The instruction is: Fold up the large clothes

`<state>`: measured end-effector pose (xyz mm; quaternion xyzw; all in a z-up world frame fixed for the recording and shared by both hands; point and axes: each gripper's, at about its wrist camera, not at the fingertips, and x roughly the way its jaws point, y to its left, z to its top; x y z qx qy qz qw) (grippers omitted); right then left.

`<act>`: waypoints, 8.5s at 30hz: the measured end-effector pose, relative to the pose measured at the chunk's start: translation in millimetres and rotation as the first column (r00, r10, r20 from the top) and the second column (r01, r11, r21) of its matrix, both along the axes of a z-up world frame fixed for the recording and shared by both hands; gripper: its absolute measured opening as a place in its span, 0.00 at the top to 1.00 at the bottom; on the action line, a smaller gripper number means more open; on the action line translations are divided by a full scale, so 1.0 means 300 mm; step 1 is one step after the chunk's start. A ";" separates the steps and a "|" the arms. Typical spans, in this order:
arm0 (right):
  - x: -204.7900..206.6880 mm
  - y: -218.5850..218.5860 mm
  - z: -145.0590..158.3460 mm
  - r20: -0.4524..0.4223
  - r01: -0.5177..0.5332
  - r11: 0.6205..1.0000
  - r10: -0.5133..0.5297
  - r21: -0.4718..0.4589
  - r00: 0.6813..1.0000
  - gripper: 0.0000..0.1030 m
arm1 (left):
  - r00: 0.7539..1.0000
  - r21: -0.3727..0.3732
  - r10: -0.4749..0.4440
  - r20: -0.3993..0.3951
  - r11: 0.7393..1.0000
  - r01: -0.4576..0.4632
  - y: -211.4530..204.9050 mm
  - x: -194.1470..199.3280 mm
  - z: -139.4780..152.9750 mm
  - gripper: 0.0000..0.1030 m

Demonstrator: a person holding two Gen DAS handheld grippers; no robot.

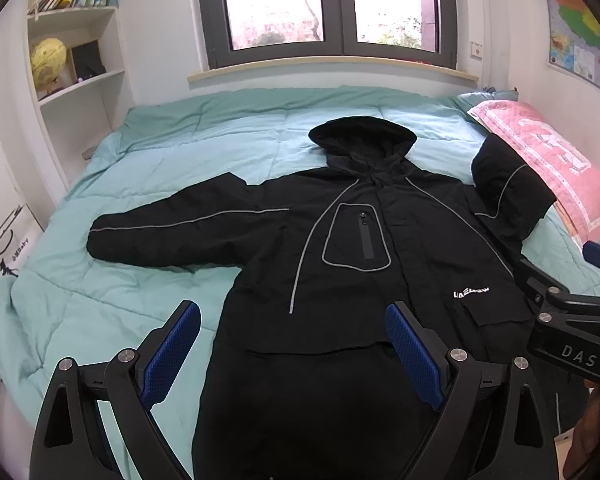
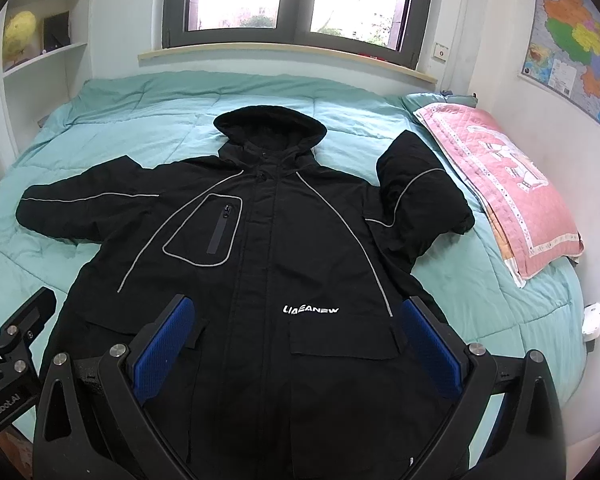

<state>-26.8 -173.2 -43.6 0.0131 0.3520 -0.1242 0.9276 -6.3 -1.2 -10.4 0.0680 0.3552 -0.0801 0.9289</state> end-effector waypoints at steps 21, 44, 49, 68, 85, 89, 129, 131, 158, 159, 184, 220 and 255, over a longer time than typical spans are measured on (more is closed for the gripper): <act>0.015 -0.004 -0.013 -0.016 -0.002 1.000 0.002 0.024 1.000 0.00 | 1.000 0.019 0.028 0.003 0.999 -0.028 -0.004 0.004 -0.009 0.09; 0.061 0.044 -0.028 -0.023 -0.011 1.000 0.012 0.022 1.000 0.00 | 0.999 0.006 0.049 -0.011 0.999 -0.049 0.059 0.040 -0.043 0.09; 0.135 0.111 -0.025 -0.014 -0.040 0.999 0.041 0.029 0.999 0.00 | 0.995 0.000 0.095 -0.004 0.995 -0.095 0.150 0.094 -0.047 0.09; 0.496 0.126 -0.392 0.073 0.087 0.996 -0.086 -0.016 0.994 0.00 | 0.957 -0.147 0.269 -0.112 0.947 -0.284 0.794 0.570 -0.263 0.09; 0.563 0.094 -0.581 -0.061 0.048 0.995 -0.043 0.082 0.997 0.00 | 0.775 -0.417 0.478 -0.415 0.657 -0.628 1.302 1.095 -0.632 0.09; 0.572 0.093 -0.592 -0.079 0.047 0.995 -0.040 0.090 0.996 0.00 | 0.809 -0.395 0.510 -0.290 0.706 -0.587 1.241 1.097 -0.569 0.77; 0.251 -0.271 -0.337 -0.027 0.146 0.981 -0.144 0.129 0.989 0.00 | 0.885 -0.277 -0.388 -0.257 0.907 0.317 -0.442 0.882 -0.631 0.92; 0.260 -0.287 -0.344 -0.053 0.132 0.983 -0.126 0.128 0.991 0.00 | 0.882 -0.287 -0.378 -0.283 0.911 0.298 -0.455 0.896 -0.684 0.92; 0.812 -0.151 -0.224 -0.051 -0.162 0.938 0.186 0.305 0.981 0.70 | 0.991 -0.209 -0.061 -0.117 0.977 0.036 0.122 0.904 -0.358 0.42; 0.791 -0.201 -0.174 -0.024 -0.144 0.951 0.157 0.273 0.987 0.70 | 0.991 -0.212 -0.071 -0.115 0.976 0.045 0.107 0.912 -0.346 0.42; 0.791 -0.560 -0.259 -0.048 -0.018 0.993 0.024 0.119 0.999 0.16 | 0.945 -0.225 -0.274 -0.179 0.946 0.232 -0.321 1.019 -0.446 0.43; 0.552 -0.548 -0.470 -0.179 -0.185 0.948 0.236 0.260 0.955 0.35 | 0.921 -0.121 -0.284 -0.267 0.958 0.260 -0.500 0.865 -0.469 0.42; 0.867 -1.730 -0.709 -0.149 0.323 0.754 -0.292 0.572 0.945 0.53 | 0.767 -0.350 -0.617 -0.174 0.767 0.537 -1.221 0.742 -0.756 0.35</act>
